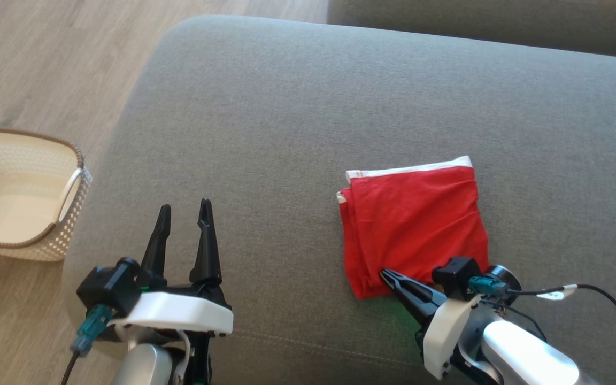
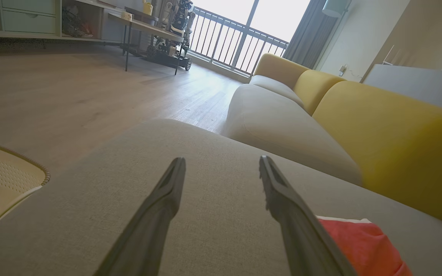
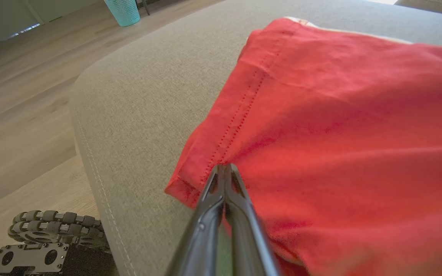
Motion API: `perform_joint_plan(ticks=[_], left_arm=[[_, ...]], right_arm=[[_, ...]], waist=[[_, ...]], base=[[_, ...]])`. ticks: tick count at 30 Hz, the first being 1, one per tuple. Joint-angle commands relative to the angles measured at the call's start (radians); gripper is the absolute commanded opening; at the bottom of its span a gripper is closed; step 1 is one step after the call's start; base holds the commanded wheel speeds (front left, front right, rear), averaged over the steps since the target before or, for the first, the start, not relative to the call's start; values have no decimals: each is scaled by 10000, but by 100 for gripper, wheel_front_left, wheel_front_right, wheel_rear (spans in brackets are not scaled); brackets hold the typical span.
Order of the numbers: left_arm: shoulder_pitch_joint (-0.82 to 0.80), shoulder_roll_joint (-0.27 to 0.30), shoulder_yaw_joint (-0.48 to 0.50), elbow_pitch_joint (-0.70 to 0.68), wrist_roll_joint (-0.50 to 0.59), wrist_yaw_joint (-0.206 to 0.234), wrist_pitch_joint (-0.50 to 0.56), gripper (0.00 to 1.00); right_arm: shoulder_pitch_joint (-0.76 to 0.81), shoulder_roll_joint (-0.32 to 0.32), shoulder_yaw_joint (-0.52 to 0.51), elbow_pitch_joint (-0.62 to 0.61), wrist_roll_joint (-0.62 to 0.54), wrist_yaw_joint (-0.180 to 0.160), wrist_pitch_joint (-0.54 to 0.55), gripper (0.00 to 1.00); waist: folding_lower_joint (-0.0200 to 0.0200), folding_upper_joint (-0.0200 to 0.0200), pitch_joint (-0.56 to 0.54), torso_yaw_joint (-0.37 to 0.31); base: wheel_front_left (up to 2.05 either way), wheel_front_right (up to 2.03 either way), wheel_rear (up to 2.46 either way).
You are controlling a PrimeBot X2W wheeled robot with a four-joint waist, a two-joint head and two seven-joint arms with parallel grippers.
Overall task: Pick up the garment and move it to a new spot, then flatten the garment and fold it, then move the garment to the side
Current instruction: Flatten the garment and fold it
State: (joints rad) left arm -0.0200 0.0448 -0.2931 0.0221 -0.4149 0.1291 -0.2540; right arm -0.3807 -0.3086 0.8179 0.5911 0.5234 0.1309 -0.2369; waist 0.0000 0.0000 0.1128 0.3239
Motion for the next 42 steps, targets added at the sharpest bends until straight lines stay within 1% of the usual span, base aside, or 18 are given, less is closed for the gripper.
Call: perform_joint_plan(ticks=[1, 5, 8, 10, 12, 15, 20, 21, 24, 27, 29, 32, 34, 35, 36, 37, 39, 42], left_arm=[[-185, 54, 317, -276, 100, -26, -78, 100], [-183, 54, 282, -237, 118, -49, -78, 100], [-158, 54, 309, -213, 147, -52, -78, 100], [-116, 54, 372, -209, 178, -55, -78, 100], [-64, 54, 443, -225, 221, -81, -78, 100], [-15, 54, 582, -247, 279, -106, -78, 100], [-81, 54, 732, -320, 611, -171, -78, 100], [-81, 54, 732, -320, 611, -171, -78, 100], [-151, 54, 815, -361, 626, -170, -78, 100], [-241, 54, 891, -420, 634, -166, -78, 100], [-267, 54, 971, -484, 624, -128, -78, 100], [-225, 54, 1040, -555, 600, -80, -78, 100], [-186, 54, 1034, -502, 644, -82, -78, 100], [-177, 54, 1024, -461, 677, -68, -78, 100], [-170, 54, 1014, -406, 729, -33, -78, 100], [-146, 54, 980, -328, 746, -3, -78, 100], [-81, 54, 880, -197, 788, 46, -78, 100], [19, 54, 812, -112, 771, 151, -78, 100]], right_arm=[[-168, -123, 191, -215, 177, -2, 36, 0], [-297, -113, 488, 34, 574, -2, 66, 0], [-450, -43, 594, 173, 649, -2, -17, 0], [-539, -10, 503, 88, 658, -2, -117, 0], [-567, -43, 182, -112, 671, -2, -192, 0], [-472, -141, -827, -756, 603, -2, -238, 0], [275, -280, -3377, -2459, -461, -2, -245, 0], [275, -280, -3377, -2459, -461, -2, -245, 0], [947, -165, -4958, -3386, -1586, -2, -246, 0], [1596, 223, -6354, -4265, -2747, -2, -247, 0], [1962, 483, -6930, -4853, -3653, -2, -247, 0], [2456, 1063, -7646, -5586, -4516, -2, -247, 0], [2741, 1443, -8077, -5843, -4897, -2, -247, 0], [2870, 1626, -8236, -5925, -4990, -2, -247, 21], [2992, 1732, -8308, -5979, -5098, -2, -248, 72], [3093, 1778, -8320, -6017, -5286, -2, -248, 100], [3239, 1890, -8296, -6098, -5638, -2, -248, 100], [3361, 2114, -8295, -6147, -5810, -2, -248, 100]], waist=[[0, 0, -18, -68], [0, 0, -83, -187], [0, 0, -162, -289], [0, 0, -234, -391], [0, 0, -318, -513], [0, 0, -460, -767], [0, 0, -596, -1286], [0, 0, -596, -1286], [0, 0, -608, -1584], [0, 0, -593, -1858], [0, 0, -575, -2041], [0, 0, -553, -2285], [0, 0, -545, -2397], [0, 0, -538, -2427], [0, 0, -538, -2450], [0, 0, -552, -2480], [0, 0, -566, -2539], [0, 0, -582, -2609]], base=[[0, 0, 0], [0, 0, 0], [0, 0, 0], [0, 0, 0], [0, 0, 0], [0, 0, 0], [0, 0, 0], [0, 0, 0], [0, 0, 0], [0, 0, 0], [0, 0, 0], [0, 0, 0], [0, 0, 0], [0, 0, 0], [0, 0, 0], [0, 0, 0], [0, 0, 0], [0, 0, 0]])
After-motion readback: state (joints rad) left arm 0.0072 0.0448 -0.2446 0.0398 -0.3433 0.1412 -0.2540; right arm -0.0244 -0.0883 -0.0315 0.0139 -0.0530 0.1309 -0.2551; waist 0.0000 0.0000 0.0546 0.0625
